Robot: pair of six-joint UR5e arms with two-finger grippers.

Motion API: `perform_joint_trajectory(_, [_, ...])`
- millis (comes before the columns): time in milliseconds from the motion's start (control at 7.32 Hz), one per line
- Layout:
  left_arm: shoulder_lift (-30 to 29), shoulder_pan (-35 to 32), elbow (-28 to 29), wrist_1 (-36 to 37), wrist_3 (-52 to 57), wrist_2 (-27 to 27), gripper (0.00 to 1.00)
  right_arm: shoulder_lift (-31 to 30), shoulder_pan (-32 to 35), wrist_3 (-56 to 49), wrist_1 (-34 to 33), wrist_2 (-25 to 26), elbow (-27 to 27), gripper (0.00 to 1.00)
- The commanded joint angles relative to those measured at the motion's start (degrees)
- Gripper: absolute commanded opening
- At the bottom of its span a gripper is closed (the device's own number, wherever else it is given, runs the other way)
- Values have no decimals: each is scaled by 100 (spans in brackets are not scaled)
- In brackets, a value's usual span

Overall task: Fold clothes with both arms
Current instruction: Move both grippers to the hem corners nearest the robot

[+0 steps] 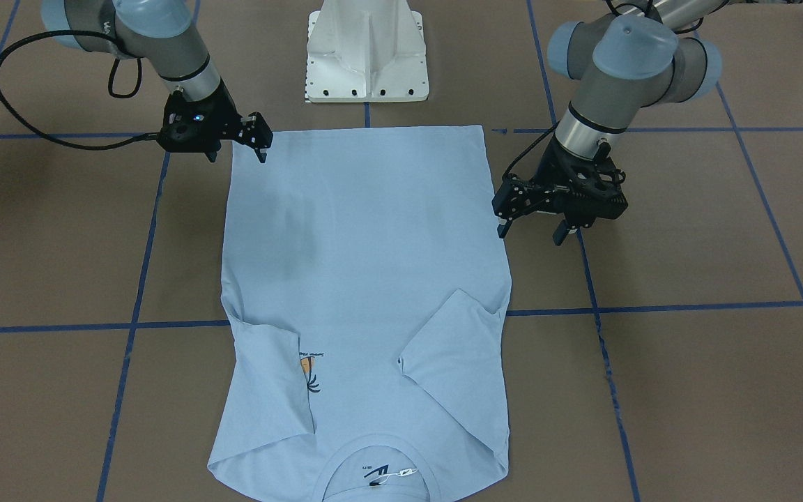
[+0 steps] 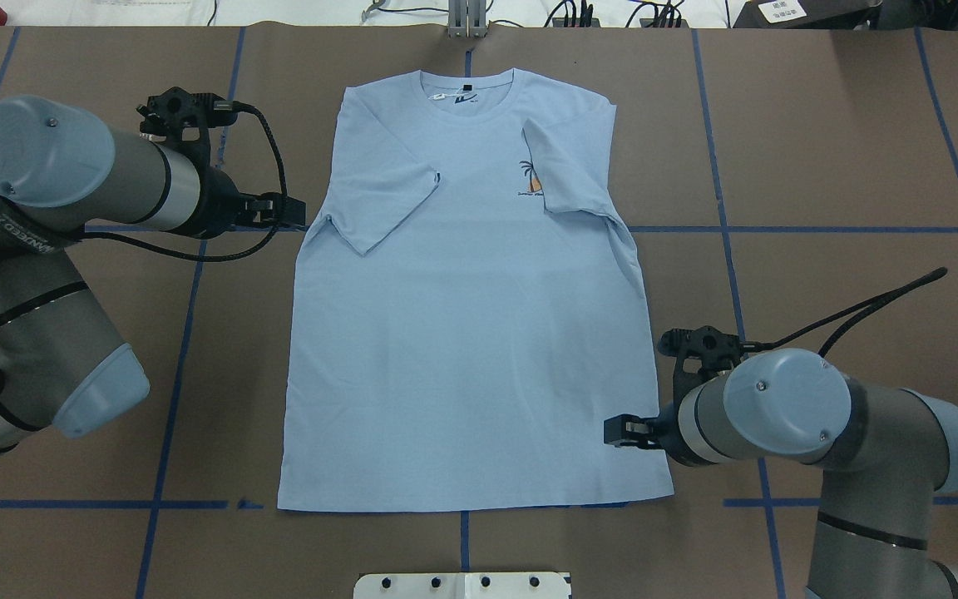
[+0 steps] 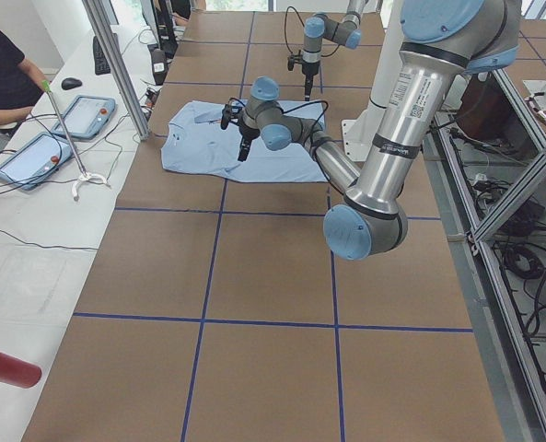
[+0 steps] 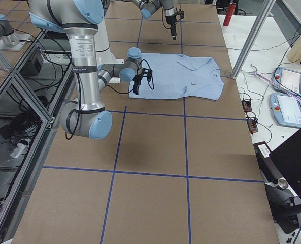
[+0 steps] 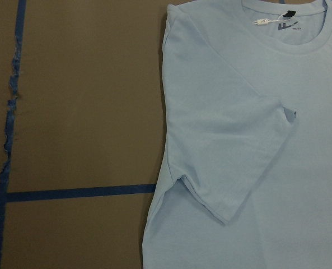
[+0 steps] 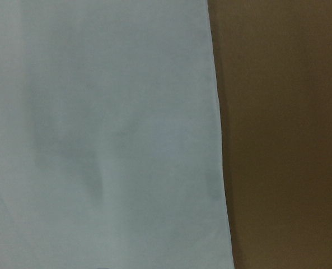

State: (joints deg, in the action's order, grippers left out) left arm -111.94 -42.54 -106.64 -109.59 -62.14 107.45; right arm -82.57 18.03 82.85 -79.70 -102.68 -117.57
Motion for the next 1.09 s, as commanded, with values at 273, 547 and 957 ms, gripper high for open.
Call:
perform_joint_trajectory(273, [14,9,-85,34,0,-5,100,-136,-326,21,-2,56,76,94])
perform_joint_trajectory(547, [6,9,-85,34,0,-5,100,-101,-335,12,7,47,278,92])
perform_joint_trajectory(957, [23,9,-120,34,0,-5,100,-127,-326,21,7,20,217,52])
